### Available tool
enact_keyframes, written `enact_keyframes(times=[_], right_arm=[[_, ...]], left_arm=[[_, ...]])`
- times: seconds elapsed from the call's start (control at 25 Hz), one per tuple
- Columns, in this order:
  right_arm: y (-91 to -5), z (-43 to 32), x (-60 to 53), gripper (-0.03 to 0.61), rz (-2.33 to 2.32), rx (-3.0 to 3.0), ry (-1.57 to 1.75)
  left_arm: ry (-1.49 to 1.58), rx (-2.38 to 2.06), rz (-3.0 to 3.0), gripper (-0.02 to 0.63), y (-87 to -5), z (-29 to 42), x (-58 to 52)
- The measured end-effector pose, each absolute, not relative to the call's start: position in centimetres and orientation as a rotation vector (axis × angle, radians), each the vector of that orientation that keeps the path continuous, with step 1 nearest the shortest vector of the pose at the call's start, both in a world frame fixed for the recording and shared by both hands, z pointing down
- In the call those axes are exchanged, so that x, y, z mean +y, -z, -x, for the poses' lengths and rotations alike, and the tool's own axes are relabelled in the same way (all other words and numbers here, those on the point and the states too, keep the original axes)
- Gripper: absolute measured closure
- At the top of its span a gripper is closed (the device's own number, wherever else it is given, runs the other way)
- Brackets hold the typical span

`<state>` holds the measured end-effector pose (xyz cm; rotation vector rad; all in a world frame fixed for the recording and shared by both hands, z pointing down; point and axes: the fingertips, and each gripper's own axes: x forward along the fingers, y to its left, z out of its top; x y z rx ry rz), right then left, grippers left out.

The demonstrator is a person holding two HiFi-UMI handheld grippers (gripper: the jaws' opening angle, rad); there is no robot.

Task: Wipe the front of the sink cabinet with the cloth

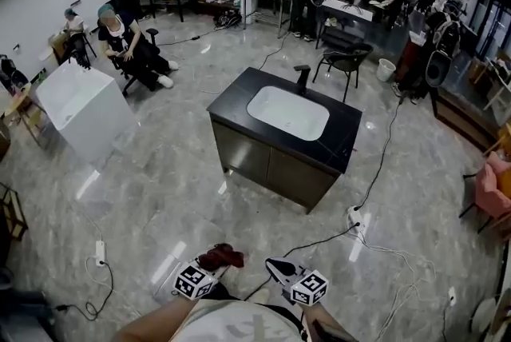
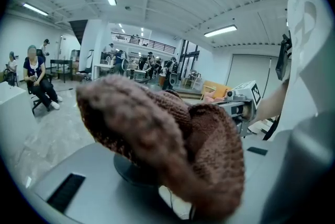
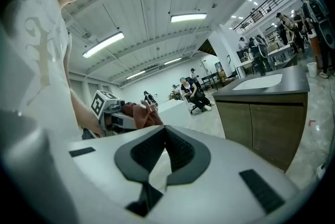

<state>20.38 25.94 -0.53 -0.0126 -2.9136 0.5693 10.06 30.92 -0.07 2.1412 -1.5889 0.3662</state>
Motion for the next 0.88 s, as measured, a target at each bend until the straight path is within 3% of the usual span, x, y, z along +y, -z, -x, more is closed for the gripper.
enact_keyframes(times=[0.36, 0.88], right_arm=[[0.9, -14.3, 25.4, 0.566, -0.033, -2.874, -0.554], [3.4, -1.2, 24.0, 0.566, -0.382, -2.862, -0.528]], left_arm=[[-0.364, -1.53, -2.173, 0.494, 0.5, -4.3, 29.8], [-0.336, -1.468, -2.271, 0.494, 1.7, 11.8, 30.6]])
